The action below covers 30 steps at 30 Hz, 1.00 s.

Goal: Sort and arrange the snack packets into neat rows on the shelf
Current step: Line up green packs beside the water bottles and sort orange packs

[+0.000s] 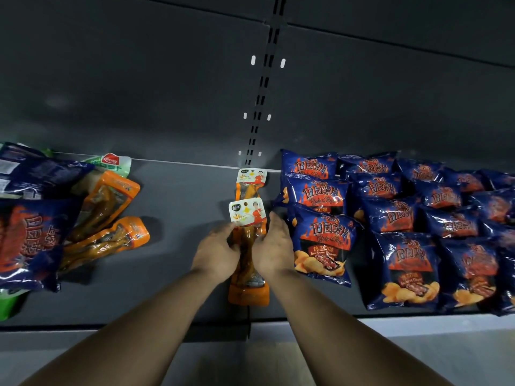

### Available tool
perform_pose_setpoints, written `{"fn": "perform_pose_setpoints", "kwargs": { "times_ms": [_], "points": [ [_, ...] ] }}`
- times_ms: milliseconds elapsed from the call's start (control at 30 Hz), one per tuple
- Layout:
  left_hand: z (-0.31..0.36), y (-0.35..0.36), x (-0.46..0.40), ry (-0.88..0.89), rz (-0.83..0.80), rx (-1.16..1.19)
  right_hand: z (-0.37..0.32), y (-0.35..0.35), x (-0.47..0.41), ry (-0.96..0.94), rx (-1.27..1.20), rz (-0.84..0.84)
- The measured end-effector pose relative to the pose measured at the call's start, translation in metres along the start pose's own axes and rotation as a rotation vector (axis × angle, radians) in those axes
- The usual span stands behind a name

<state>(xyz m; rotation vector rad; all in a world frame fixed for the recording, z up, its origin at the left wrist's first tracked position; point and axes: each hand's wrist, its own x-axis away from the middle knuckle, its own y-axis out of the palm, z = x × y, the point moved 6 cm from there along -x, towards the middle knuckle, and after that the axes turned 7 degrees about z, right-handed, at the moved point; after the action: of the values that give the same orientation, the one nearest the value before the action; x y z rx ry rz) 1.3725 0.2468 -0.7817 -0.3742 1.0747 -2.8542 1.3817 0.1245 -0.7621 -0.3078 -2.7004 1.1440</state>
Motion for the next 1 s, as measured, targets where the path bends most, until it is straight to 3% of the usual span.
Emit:
{"fn": "perform_pose_setpoints", "kwargs": {
  "times_ms": [267, 500, 667, 867, 1000],
  "points": [
    [0.001, -0.014, 0.004, 0.019, 0.068, 0.030, -0.015, -0.009, 0.007, -0.056, -0.062, 0.060],
    [-0.026, -0.053, 0.016, -0.014, 0.067, -0.075, -0.051, 0.033, 0.023, -0.077, -0.183, -0.183],
    [-0.056, -0.092, 0.022, -0.088, 0.158, -0.109, -0.060, 0.069, 0.040, -0.084, -0.100, -0.349],
    [-0.085, -0.135, 0.026, -0.115, 0.290, -0.220, -0.072, 0.108, 0.055, 0.014, -0.141, -0.449],
    [-0.106, -0.146, 0.032, -0.125, 0.285, -0.185, -0.089, 0.130, 0.063, 0.223, -0.341, -0.522]
  ]
}}
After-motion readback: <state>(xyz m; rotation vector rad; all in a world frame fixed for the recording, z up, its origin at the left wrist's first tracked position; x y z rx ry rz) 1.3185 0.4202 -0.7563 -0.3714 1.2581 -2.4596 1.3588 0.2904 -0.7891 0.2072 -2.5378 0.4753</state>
